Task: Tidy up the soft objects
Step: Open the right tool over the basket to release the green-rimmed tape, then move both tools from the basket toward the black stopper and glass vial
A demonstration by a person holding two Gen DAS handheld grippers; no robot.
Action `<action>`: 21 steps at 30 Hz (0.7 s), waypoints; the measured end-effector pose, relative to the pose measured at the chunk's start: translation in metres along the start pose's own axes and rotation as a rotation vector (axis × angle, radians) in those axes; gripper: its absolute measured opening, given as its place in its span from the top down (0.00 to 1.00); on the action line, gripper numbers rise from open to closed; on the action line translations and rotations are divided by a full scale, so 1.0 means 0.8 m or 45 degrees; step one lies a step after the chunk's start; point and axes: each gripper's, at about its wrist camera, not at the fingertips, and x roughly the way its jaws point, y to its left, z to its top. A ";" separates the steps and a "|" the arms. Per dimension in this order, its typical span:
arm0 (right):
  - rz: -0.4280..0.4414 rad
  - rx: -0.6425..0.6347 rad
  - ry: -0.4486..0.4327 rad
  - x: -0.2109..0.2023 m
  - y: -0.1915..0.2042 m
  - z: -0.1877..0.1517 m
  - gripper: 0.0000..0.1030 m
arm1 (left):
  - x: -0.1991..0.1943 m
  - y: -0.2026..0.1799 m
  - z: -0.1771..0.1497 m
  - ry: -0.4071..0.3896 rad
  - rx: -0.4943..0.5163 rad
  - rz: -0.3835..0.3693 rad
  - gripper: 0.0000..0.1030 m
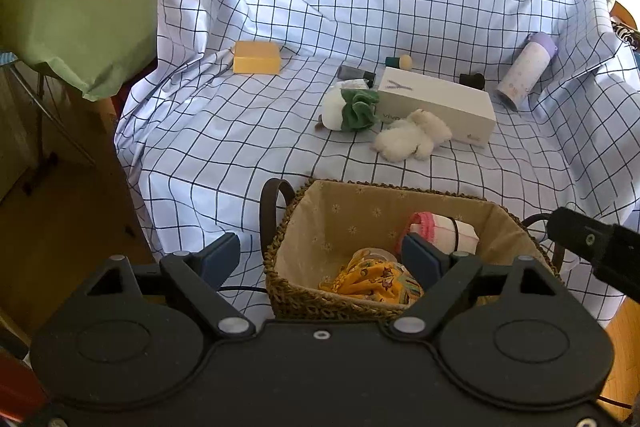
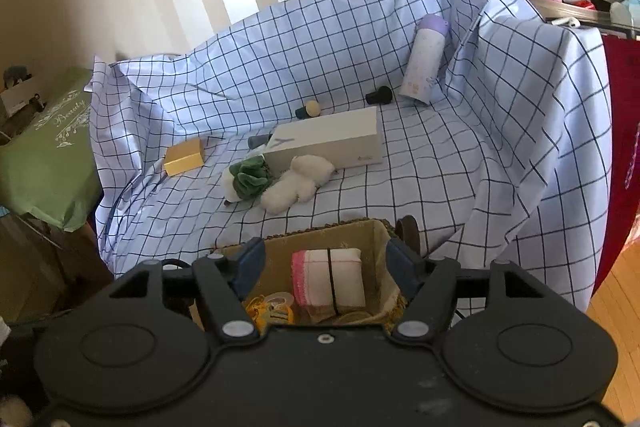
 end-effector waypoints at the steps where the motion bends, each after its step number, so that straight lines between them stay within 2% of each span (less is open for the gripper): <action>1: -0.003 0.002 0.004 0.000 0.000 0.000 0.33 | 0.000 0.000 -0.001 0.000 0.000 0.000 0.18; 13: -0.043 -0.018 0.042 0.001 0.002 -0.007 0.22 | 0.000 0.001 -0.001 0.000 0.002 0.000 0.17; 17: -0.048 -0.010 0.050 0.002 -0.001 -0.007 0.21 | 0.000 0.001 -0.001 -0.001 0.000 0.001 0.13; 21: -0.054 0.002 0.057 0.003 -0.005 -0.005 0.20 | 0.000 0.003 -0.002 -0.003 0.002 0.002 0.13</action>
